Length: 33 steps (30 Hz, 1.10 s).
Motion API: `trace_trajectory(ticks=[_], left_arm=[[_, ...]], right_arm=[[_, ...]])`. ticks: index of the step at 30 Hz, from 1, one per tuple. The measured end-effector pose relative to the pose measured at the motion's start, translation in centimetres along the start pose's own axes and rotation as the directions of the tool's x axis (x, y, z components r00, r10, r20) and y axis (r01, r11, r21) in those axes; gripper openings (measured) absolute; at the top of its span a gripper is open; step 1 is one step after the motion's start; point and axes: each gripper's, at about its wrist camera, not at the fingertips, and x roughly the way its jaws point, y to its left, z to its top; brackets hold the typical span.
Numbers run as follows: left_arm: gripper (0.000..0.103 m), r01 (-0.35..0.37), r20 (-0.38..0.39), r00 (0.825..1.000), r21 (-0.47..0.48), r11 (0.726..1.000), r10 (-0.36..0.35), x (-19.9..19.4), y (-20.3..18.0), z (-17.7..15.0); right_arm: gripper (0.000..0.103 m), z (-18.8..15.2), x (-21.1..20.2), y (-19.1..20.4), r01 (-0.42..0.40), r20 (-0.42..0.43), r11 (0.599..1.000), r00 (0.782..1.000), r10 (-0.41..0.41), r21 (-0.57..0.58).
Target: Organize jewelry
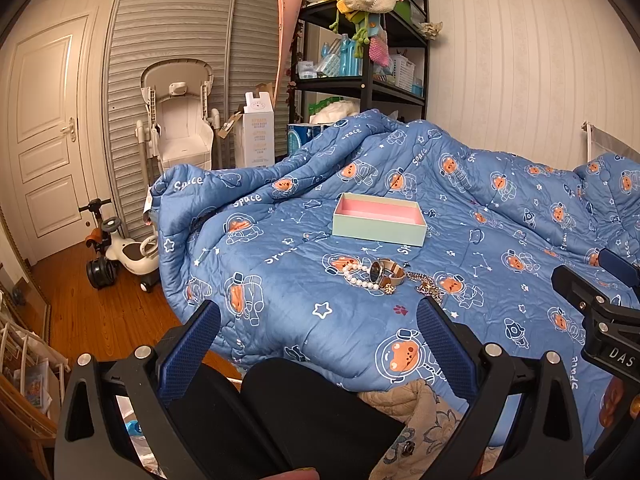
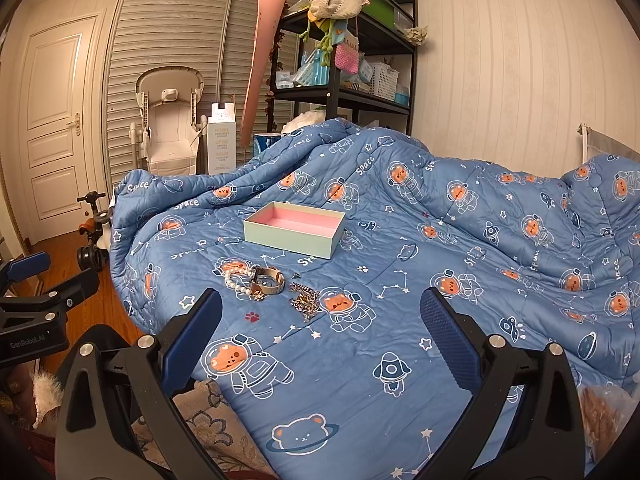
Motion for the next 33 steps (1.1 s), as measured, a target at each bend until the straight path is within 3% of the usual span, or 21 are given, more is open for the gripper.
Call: trace_trajectory(ticks=[14, 19, 25, 33], left_arm=[[0.096, 0.034, -0.028, 0.999, 0.013, 0.999, -0.033, 0.8, -0.4, -0.6], [0.096, 0.076, -0.076, 0.994, 0.002, 0.997, -0.076, 1.6, -0.1, -0.9], [0.096, 0.169, -0.169, 0.970, -0.057, 0.984, -0.176, 4.4, 0.9, -1.3], [0.096, 0.211, -0.291, 0.933, -0.031, 0.977, -0.210, 10.6, 1.1, -2.0]], right_arm=[[0.098, -0.3, 0.5, 0.0, -0.024, -0.031, 1.000, 0.999, 0.024, -0.001], [0.098, -1.1, 2.1, 0.0, -0.102, -0.092, 0.995, 0.991, 0.101, -0.009], [0.098, -2.5, 6.5, -0.7, -0.193, -0.220, 0.980, 0.955, 0.198, 0.048], [0.098, -4.4, 13.1, -1.7, -0.204, -0.339, 0.979, 0.920, 0.199, 0.020]])
